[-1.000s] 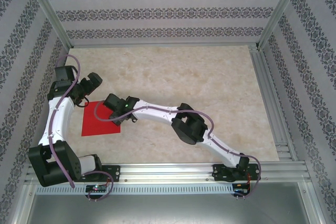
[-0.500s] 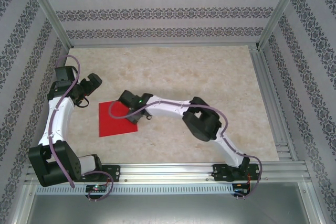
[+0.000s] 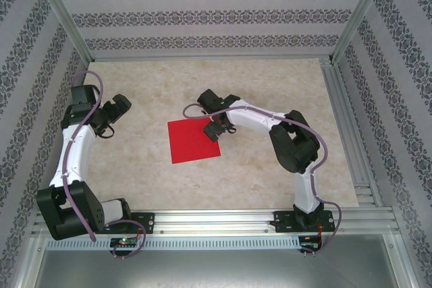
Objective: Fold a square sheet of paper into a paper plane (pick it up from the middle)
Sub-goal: Move the square sheet of paper to the center of the table.
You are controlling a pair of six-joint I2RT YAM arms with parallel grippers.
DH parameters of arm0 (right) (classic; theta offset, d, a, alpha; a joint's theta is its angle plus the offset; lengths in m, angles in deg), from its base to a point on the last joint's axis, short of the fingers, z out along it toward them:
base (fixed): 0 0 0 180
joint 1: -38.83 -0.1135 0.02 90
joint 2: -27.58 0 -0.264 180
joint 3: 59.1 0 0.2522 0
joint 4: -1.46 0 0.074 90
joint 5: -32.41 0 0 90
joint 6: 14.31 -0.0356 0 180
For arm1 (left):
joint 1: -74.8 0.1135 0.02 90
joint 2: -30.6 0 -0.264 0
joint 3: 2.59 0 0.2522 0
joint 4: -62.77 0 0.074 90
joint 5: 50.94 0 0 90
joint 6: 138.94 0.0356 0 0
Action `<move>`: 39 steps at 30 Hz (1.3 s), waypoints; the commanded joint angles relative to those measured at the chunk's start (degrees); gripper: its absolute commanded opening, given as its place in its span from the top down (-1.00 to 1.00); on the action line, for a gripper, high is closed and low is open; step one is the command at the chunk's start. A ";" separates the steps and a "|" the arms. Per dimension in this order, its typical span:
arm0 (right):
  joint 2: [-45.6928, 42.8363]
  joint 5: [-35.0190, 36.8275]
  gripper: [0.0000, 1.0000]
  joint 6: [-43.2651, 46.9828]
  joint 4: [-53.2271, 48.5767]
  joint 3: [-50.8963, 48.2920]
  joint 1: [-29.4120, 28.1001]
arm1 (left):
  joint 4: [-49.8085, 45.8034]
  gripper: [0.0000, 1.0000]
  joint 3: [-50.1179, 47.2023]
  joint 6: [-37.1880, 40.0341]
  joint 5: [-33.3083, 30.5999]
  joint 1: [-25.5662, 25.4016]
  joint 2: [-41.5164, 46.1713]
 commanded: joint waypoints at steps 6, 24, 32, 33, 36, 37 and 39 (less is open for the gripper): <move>3.38 -2.20 -0.96 -19.90 4.55 10.39 -9.49 | -0.10 -1.00 0.76 0.54 0.35 0.95 0.52; 18.58 -5.94 -0.95 -21.79 -1.94 17.77 -8.97 | 0.27 -1.00 0.16 1.07 0.50 0.96 0.27; 11.71 -7.92 -0.95 -13.81 1.55 0.55 -3.63 | 0.62 -1.00 -0.01 0.92 0.99 0.96 0.00; 10.41 -7.86 -0.95 -12.15 2.28 -1.92 -2.84 | 0.66 -1.00 -0.09 0.89 1.08 0.96 -0.02; 6.99 -8.96 -0.96 -8.13 3.89 -7.71 0.17 | 0.76 -1.00 -0.09 0.81 1.36 0.96 -0.05; 5.98 -9.59 -0.96 -7.49 4.05 -8.85 1.15 | 0.72 -1.00 -0.10 0.84 1.36 0.96 -0.02; 4.23 -10.06 -0.95 -7.54 4.06 -9.51 2.64 | 0.69 -1.00 -0.19 0.80 1.43 0.96 -0.04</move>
